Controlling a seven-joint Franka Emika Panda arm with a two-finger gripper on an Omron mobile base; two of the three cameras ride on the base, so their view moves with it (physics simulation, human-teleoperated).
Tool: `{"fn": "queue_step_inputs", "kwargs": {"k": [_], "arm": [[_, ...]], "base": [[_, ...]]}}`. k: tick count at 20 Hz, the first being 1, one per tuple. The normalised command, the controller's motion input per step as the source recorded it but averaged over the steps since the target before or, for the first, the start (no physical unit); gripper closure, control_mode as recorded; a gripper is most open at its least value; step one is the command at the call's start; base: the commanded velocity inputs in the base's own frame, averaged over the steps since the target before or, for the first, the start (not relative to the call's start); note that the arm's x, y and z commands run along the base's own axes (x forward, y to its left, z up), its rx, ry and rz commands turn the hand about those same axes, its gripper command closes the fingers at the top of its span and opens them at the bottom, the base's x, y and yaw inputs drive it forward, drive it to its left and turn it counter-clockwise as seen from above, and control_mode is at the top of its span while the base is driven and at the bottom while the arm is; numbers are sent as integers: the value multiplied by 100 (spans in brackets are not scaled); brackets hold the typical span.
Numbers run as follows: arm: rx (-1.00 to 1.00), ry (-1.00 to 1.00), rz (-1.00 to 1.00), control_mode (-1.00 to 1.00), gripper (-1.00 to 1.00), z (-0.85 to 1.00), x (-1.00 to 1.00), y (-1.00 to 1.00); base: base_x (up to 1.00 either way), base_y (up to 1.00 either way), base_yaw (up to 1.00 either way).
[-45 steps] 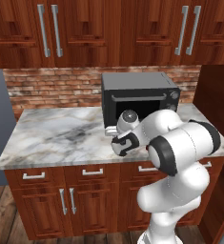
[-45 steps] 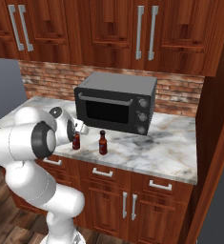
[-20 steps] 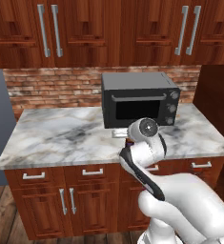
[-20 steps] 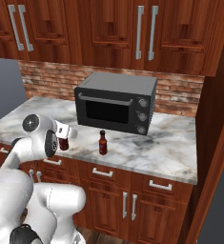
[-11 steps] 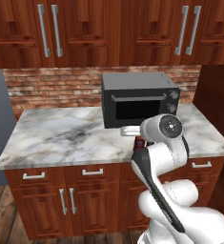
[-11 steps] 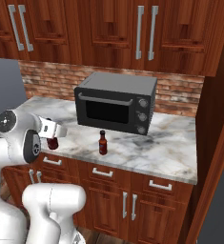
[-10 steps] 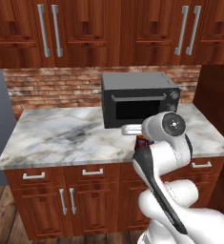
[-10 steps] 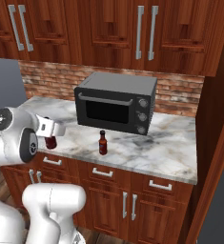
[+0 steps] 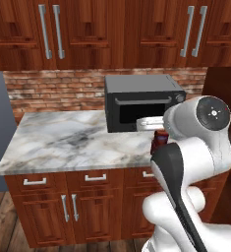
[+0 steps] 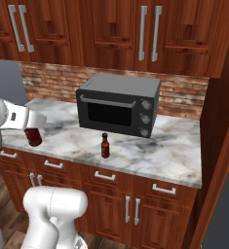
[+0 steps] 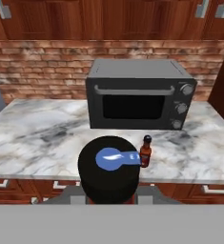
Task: Place the condiment bottle and condiment bottle from the counter to the top shelf of the fridge. If the existing items in the fridge are on the top shelf, move them to other shelves.
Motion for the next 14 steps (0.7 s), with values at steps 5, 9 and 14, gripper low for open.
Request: {"fn": "queue_step_inputs", "kwargs": {"k": [5, 9, 14], "arm": [[-1, -4, 0, -100, 100, 64, -63, -19], [0, 0, -1, -100, 100, 26, -35, -17], [0, 0, -1, -100, 100, 0, -15, -3]], "base": [[0, 0, 0], [0, 0, 0], [0, 0, 0]]}}
